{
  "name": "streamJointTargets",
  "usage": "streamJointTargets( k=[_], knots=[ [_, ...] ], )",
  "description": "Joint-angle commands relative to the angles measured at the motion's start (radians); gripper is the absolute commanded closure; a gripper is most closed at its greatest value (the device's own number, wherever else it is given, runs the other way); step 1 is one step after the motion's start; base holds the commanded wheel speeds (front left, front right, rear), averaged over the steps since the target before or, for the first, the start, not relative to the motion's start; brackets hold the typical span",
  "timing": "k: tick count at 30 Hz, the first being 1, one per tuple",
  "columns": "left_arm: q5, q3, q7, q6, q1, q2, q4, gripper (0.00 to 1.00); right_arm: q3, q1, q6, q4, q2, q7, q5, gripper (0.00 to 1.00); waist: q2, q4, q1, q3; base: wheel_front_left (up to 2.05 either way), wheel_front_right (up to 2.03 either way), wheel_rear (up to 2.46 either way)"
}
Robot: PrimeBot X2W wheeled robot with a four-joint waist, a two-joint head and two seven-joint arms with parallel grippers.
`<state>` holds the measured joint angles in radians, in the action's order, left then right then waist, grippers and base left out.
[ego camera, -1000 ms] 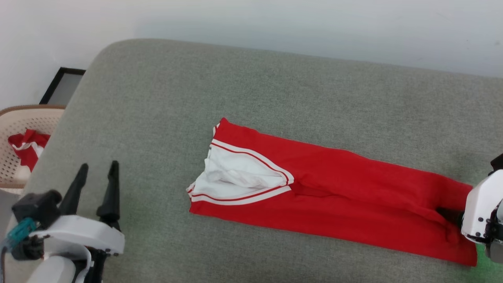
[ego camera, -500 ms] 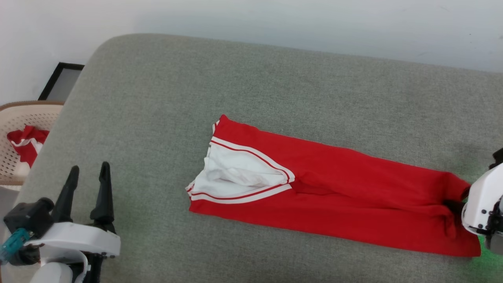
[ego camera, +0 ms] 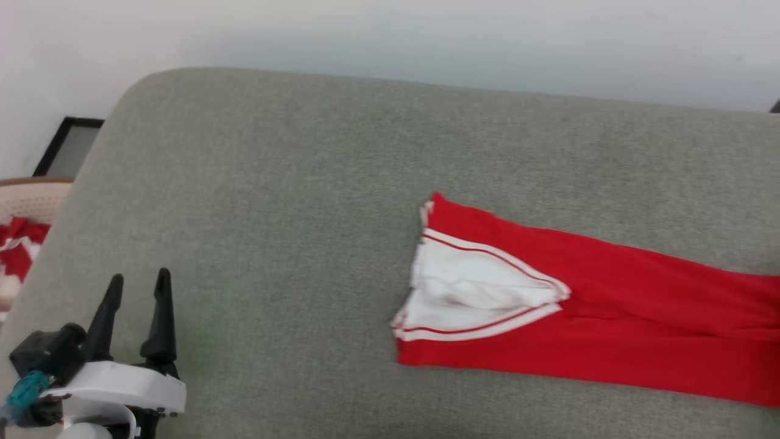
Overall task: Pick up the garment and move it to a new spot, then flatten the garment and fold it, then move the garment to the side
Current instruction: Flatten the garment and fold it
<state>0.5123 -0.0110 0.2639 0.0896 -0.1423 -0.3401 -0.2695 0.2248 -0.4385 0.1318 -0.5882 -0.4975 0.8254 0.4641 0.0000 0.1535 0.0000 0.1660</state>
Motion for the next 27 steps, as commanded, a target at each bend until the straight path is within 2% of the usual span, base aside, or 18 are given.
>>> streamJointTargets(
  k=[1, 5, 9, 14, 20, 23, 27],
  knots=[
    [-0.009, -0.005, 0.000, 0.006, 0.007, 0.004, 0.000, 0.00, 0.011, 0.003, -0.002, -0.011, -0.014, -0.010, -0.015, 1.00, 0.0000, -0.014, 0.0000, -0.007, 0.00, 0.00, 0.00],
    [-0.023, -0.015, 0.000, 0.015, 0.011, 0.007, -0.007, 0.00, 0.003, -0.025, -0.002, -0.011, -0.019, -0.009, -0.023, 1.00, 0.0000, -0.037, 0.0000, -0.016, 0.00, 0.00, 0.00],
    [-0.030, -0.023, 0.000, 0.020, 0.021, 0.013, -0.010, 0.00, -0.042, -0.024, -0.002, 0.058, 0.009, 0.010, 0.030, 1.00, 0.0000, -0.054, 0.0000, -0.032, 0.00, 0.00, 0.00],
    [-0.035, -0.026, 0.000, 0.024, 0.029, 0.020, -0.014, 0.00, -0.106, 0.007, -0.002, 0.231, 0.070, 0.082, 0.147, 1.00, 0.0000, -0.061, 0.0000, -0.051, 0.00, 0.00, 0.00],
    [-0.038, -0.015, 0.000, 0.029, 0.018, 0.025, -0.025, 0.00, -0.209, 0.019, -0.002, 0.430, 0.165, 0.152, 0.207, 1.00, 0.0000, -0.043, 0.0000, -0.061, 0.00, 0.00, 0.00],
    [-0.037, -0.004, 0.000, 0.032, 0.001, 0.029, -0.030, 0.00, -0.266, -0.004, -0.002, 0.467, 0.219, 0.156, 0.214, 1.00, 0.0000, -0.023, 0.0000, -0.060, 0.00, 0.00, 0.00],
    [-0.039, 0.022, 0.000, 0.035, -0.024, 0.035, -0.045, 0.00, -0.339, -0.041, -0.002, 0.449, 0.292, 0.134, 0.215, 1.00, 0.0000, 0.015, 0.0000, -0.055, 0.00, 0.00, 0.00]
  ],
)
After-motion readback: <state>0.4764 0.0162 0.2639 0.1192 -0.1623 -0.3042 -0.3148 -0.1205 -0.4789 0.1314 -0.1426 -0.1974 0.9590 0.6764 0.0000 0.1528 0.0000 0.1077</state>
